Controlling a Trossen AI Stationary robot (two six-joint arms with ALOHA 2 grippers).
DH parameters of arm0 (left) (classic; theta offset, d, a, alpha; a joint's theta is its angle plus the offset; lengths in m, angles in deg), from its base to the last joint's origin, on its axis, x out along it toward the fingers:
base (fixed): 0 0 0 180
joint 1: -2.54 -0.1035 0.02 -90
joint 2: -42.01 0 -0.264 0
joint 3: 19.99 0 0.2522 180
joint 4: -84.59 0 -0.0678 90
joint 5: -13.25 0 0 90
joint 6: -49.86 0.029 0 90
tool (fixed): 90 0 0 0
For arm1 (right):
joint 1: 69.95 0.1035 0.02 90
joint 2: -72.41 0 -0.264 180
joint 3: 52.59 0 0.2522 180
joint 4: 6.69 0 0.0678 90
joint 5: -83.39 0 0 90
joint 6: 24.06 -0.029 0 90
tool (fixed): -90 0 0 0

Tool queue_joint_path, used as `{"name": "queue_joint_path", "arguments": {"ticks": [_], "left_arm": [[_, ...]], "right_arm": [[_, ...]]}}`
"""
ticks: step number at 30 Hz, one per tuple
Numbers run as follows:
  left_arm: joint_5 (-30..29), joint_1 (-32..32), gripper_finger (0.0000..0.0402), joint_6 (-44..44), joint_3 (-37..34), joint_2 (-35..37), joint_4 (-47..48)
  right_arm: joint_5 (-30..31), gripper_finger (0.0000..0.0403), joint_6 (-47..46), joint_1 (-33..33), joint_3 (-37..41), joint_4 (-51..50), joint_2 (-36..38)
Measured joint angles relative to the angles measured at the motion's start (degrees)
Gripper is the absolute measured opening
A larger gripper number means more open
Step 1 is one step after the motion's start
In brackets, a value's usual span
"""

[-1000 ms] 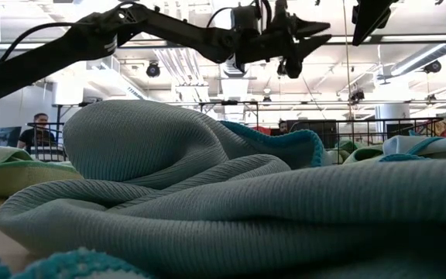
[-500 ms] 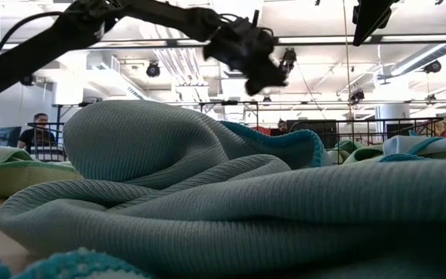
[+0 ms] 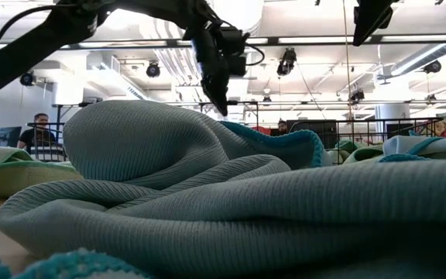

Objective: Sort microfiber towel by color & place in baskets
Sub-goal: Put the blue microfiber towel into the left wire basket

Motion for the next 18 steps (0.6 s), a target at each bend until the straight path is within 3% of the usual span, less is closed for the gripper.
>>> {"name": "queue_joint_path", "arguments": {"ticks": [10,18], "left_arm": [[-0.3,-0.9,0.0097,-0.3,-1.6,0.0,0.2],[-0.2,-1.0,0.0097,-0.4,-12.0,0.1,-2.7]], "right_arm": [[0.0,0.0082,-2.2,0.0,0.0,0.0,0.0],[0.0,0.0082,-2.2,0.0,0.0,0.0,0.0]]}}
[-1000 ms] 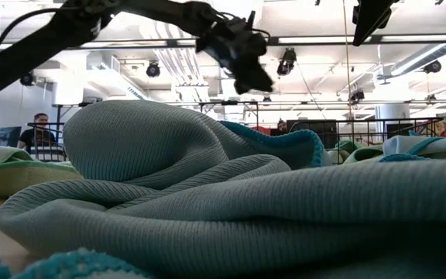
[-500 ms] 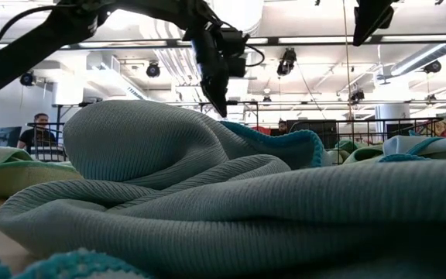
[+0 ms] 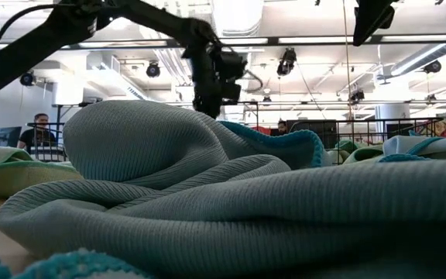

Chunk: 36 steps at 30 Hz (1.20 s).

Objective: Sort microfiber towel by color & place in baskets
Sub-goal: Put the blue microfiber towel into the left wire basket

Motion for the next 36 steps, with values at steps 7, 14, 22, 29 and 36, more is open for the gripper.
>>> {"name": "queue_joint_path", "arguments": {"ticks": [7,14,22,29,36], "left_arm": [[0.0,-0.3,0.0097,0.0,-6.7,0.0,-9.4],[0.0,-0.9,0.0097,-0.9,-10.6,0.0,-19.1],[0.1,-3.1,0.0097,-5.1,-17.7,0.0,-26.9],[0.3,-3.0,0.0097,-7.3,-20.4,0.0,-28.3],[1.6,-2.1,0.0088,-10.9,-22.5,0.0,-30.5]], "right_arm": [[0.0,0.0082,0.0,0.0,0.0,0.0,0.0],[0.0,0.0082,0.0,0.0,0.0,0.0,0.0],[0.0,0.0082,0.0,0.0,0.0,0.0,0.0],[0.0,0.0082,0.0,0.0,0.0,0.0,0.0],[0.0,0.0082,0.0,0.0,0.0,0.0,0.0]]}}
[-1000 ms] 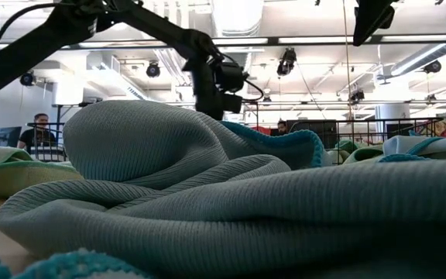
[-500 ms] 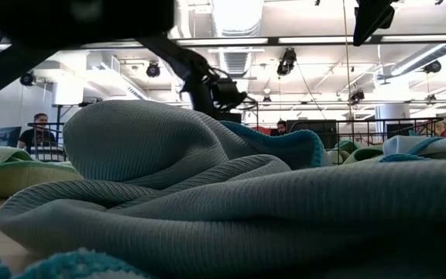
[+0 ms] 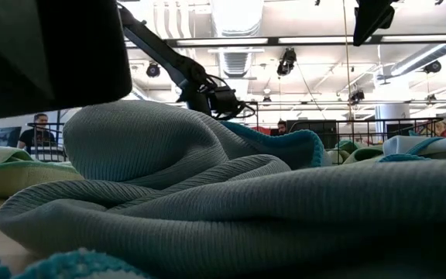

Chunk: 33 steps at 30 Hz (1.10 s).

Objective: Sort microfiber towel by color & place in baskets
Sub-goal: Put the blue microfiber towel into the left wire basket

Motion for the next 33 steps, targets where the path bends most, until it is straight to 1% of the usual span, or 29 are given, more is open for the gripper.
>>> {"name": "queue_joint_path", "arguments": {"ticks": [4,10,14,18,23,28,30,33], "left_arm": [[0.1,0.3,0.0065,-0.8,-0.1,0.0,-0.1],[-0.2,0.6,0.0008,-2.4,-0.1,0.0,0.1],[-0.1,1.0,0.0005,-3.1,0.0,0.3,1.1],[0.0,2.1,0.0001,-3.5,-0.2,2.1,3.2],[-0.1,3.1,0.0001,-4.4,-0.2,8.7,3.9],[-0.4,3.6,0.0,-5.7,-0.2,17.1,4.0],[-2.7,3.8,0.0,-6.3,-0.1,20.7,4.2],[-8.2,4.0,0.0,-6.6,-0.1,25.1,6.7]], "right_arm": [[0.0,0.0082,0.0,0.0,0.0,0.0,0.0],[0.0,0.0082,0.0,0.0,0.0,0.1,0.0],[0.0,0.0082,0.3,0.0,0.0,0.2,0.0],[0.0,0.0082,0.5,0.0,0.0,0.4,0.0],[0.0,0.0082,1.1,0.0,0.0,0.7,0.0],[0.0,0.0082,1.4,0.0,0.0,1.7,0.0],[0.0,0.0082,2.1,0.0,0.0,1.7,0.0],[0.1,0.0082,2.6,0.0,0.0,1.7,0.0]]}}
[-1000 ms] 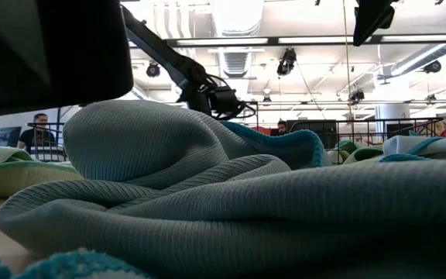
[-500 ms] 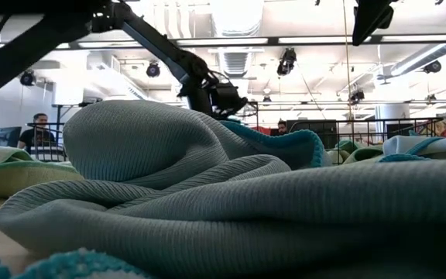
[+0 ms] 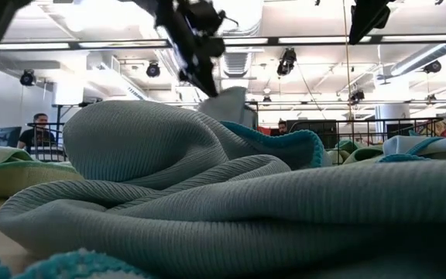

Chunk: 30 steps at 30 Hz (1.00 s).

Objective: Sort microfiber towel by color & place in baskets
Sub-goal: Put the blue microfiber towel into the left wire basket

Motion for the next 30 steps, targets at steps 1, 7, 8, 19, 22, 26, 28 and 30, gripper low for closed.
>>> {"name": "queue_joint_path", "arguments": {"ticks": [1,7,8,19,22,26,28,30], "left_arm": [[-2.2,0.0,0.0,0.0,0.0,1.4,1.2],[-17.9,-0.7,0.0,0.0,0.0,8.6,9.1],[-20.0,-0.9,0.0,-0.4,0.0,9.5,10.8],[-31.5,-2.3,0.0,-6.5,0.0,18.5,28.4],[-35.3,-2.9,0.0,-8.8,0.0,20.6,32.3],[-35.6,-3.9,0.0,-10.6,0.0,23.4,34.1],[-35.6,-4.2,0.0,-10.7,-0.1,24.6,34.8],[-35.6,-4.3,0.0,-11.3,-0.1,25.7,35.5]], "right_arm": [[0.0,0.0082,0.1,0.0,0.0,0.0,0.0],[0.0,0.0082,0.8,0.0,0.0,0.0,0.0],[0.0,0.0082,0.8,0.0,0.0,0.0,0.0],[0.0,0.0082,0.8,0.0,0.0,0.0,0.0],[0.0,0.0082,0.8,0.0,0.0,0.0,0.0],[0.0,0.0082,0.9,0.0,0.0,0.0,0.0],[0.0,0.0082,0.9,0.0,0.0,0.0,0.0],[0.0,0.0082,0.9,0.0,0.0,0.0,0.0]]}}
